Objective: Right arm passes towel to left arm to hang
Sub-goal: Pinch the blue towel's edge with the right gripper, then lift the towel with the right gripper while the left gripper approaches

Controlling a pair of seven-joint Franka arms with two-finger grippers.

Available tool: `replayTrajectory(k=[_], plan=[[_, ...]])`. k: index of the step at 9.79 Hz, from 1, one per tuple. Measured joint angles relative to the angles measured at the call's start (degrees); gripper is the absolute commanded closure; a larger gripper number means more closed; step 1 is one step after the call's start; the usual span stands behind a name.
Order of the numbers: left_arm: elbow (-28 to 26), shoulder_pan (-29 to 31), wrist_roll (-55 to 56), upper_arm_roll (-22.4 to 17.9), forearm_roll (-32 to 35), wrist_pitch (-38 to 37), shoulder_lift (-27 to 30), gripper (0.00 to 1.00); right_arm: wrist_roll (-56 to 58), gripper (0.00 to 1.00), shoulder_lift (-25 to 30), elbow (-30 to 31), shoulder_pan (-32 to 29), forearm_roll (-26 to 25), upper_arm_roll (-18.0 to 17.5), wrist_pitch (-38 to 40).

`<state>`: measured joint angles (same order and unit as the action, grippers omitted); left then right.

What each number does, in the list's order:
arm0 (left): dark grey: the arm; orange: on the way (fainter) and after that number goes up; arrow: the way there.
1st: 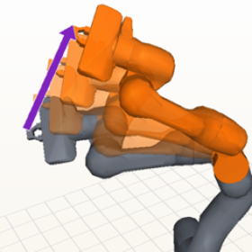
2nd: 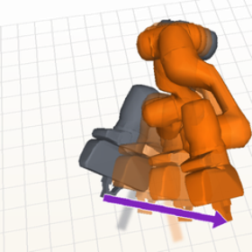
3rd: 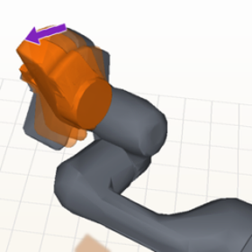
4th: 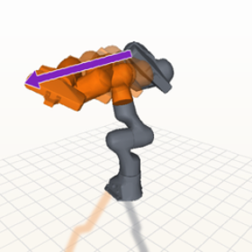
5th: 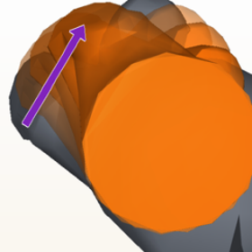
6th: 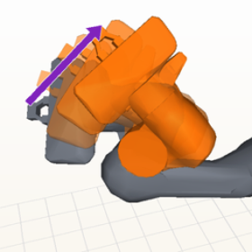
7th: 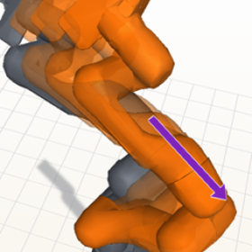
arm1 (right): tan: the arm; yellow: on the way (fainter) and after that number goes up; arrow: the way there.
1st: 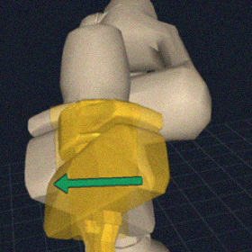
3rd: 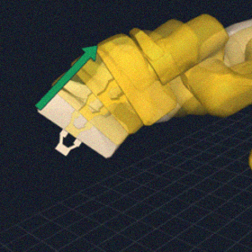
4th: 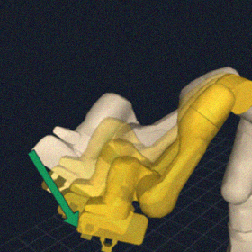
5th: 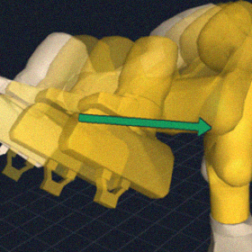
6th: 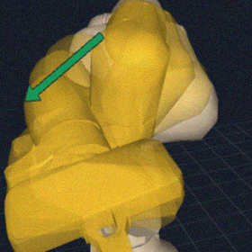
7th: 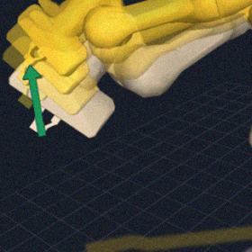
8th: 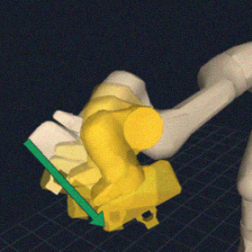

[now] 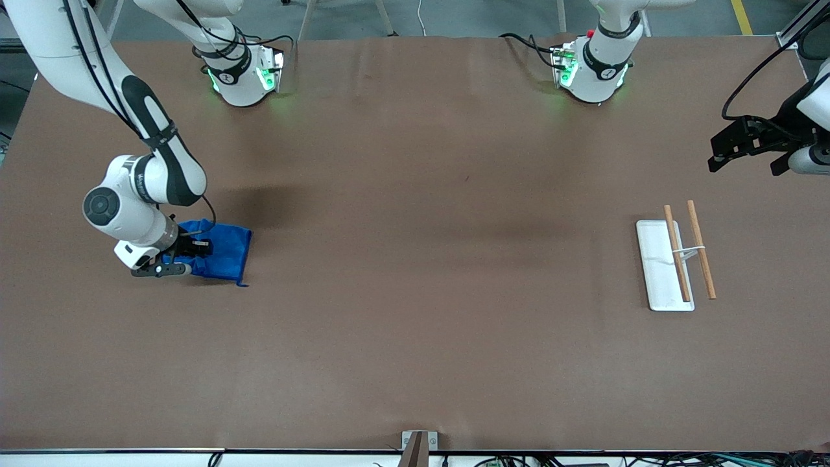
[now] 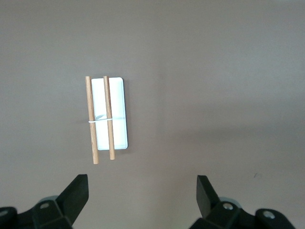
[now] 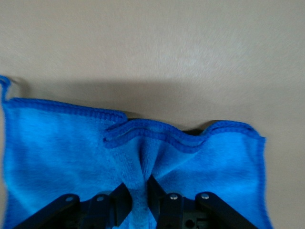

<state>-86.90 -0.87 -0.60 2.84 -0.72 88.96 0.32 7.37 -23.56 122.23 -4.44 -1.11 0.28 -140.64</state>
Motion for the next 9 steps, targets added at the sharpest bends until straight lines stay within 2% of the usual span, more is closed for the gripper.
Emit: replayTrajectory(k=[2,4,6,7,9], plan=[[-0.1,0.0,0.0,0.01,0.0,0.0,-0.03,0.0,-0.42,0.99,4.07,-9.8,2.07,0.09,-0.18,16.25],[-0.27,-0.03,-0.11,0.25,-1.02,0.0,-0.22,0.0,-3.4,0.99,6.35,-19.56,5.8,0.36,-0.4,28.71],[-0.28,-0.08,-0.15,0.75,-1.95,0.0,-0.52,0.0,-12.0,0.99,6.38,-25.7,12.57,1.17,-0.64,32.22],[-0.29,-0.13,-0.33,1.04,-2.14,-0.01,-0.59,0.0,-17.2,0.99,6.26,-27.12,17.01,3.82,-0.73,32.28],[-0.3,-0.31,-0.36,2.08,-4.18,-0.05,-0.71,0.0,-23.95,0.99,5.76,-29.2,25.67,14.68,-0.76,30.06]])
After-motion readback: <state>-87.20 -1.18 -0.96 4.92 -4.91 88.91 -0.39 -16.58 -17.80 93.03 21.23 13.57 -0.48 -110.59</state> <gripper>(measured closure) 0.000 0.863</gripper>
